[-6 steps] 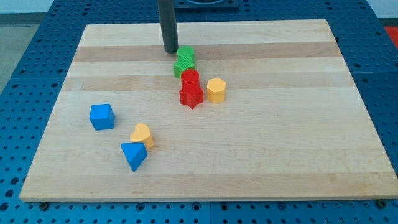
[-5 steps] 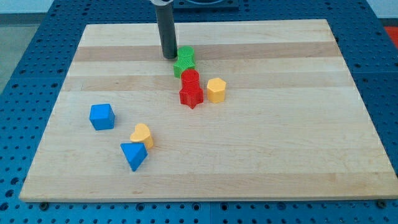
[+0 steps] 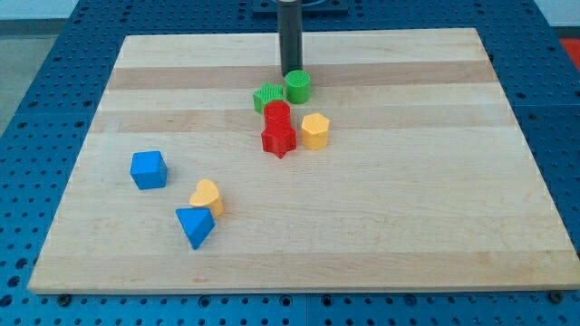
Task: Move the green circle right to the green star
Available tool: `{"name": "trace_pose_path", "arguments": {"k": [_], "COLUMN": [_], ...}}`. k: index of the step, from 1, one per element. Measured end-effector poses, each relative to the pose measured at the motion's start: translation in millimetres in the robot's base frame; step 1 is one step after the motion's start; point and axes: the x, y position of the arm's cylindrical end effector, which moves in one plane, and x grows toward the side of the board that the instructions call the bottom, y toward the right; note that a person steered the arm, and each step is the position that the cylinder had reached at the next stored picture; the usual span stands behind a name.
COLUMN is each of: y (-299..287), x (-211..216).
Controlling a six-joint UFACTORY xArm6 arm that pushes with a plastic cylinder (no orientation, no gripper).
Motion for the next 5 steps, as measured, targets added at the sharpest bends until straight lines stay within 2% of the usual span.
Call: {"name": "trace_pose_path", "arguments": {"k": [1,3,4,5], "y": [16.2,16.4,33.1,81.9], "x": [6.7,53.6,53.4,59.2]}}
